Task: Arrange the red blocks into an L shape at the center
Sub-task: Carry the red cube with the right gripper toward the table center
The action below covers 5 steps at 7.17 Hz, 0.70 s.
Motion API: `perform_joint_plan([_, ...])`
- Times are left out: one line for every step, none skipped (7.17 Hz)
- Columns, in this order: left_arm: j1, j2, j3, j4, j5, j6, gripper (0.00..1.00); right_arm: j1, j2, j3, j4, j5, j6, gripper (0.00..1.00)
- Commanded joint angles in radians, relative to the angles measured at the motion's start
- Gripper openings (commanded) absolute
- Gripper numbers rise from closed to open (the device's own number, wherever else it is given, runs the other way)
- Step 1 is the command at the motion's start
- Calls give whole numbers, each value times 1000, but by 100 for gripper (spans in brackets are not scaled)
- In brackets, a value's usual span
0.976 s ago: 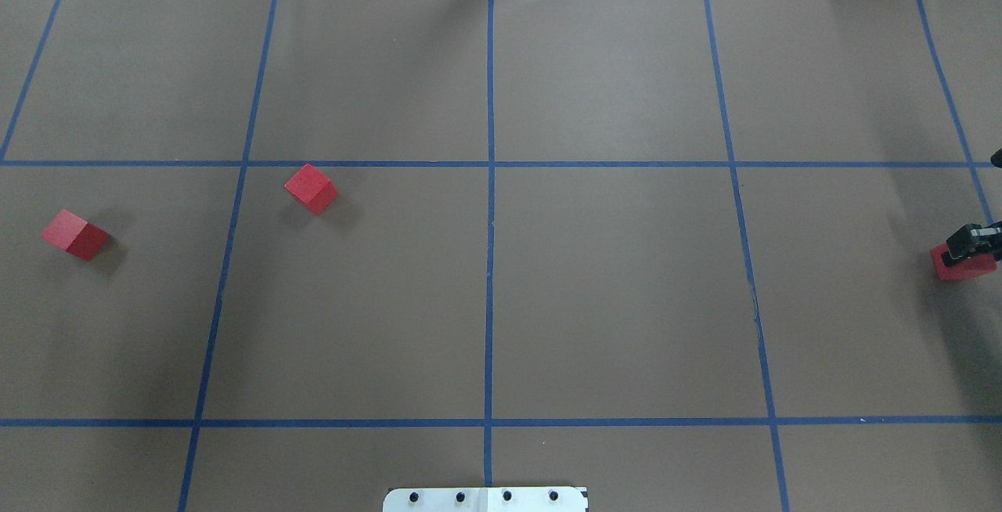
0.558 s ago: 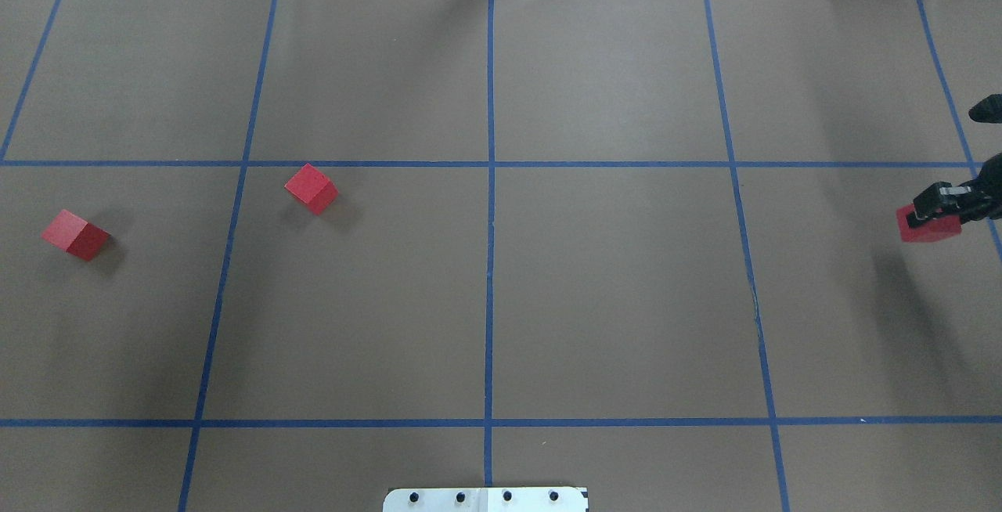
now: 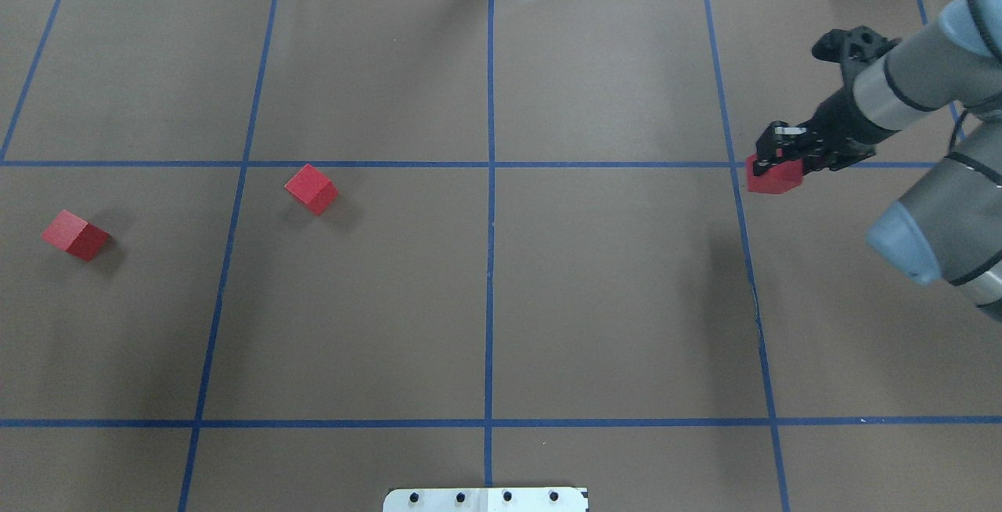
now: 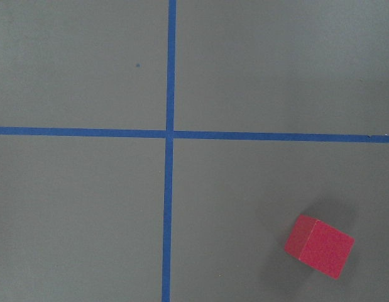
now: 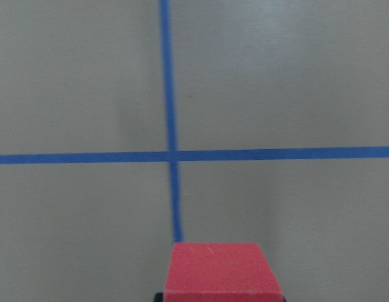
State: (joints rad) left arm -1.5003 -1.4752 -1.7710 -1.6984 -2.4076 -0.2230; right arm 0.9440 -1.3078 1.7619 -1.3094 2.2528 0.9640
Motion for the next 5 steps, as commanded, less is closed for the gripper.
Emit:
perform_joint_plan([30,-1,4,-29,-21,-2,100,-117,219,-12,-134,-64,160,0])
perform_joint_plan([43,1,4,-41,-21,-5,100,-158,308,-13,-237,-87,167,0])
perform_joint_plan([48,1,4,-40,-21,-7,100,-198,338,-18,-237,-123,235,0])
perform_joint_plan([54,1,4,-41,-21,-9,100,-244,413,-72,-238,-166,271,0])
perform_joint_plan([55,1,4,-46,-21,-9,100,-285,508,-163,-243,-186,315,0])
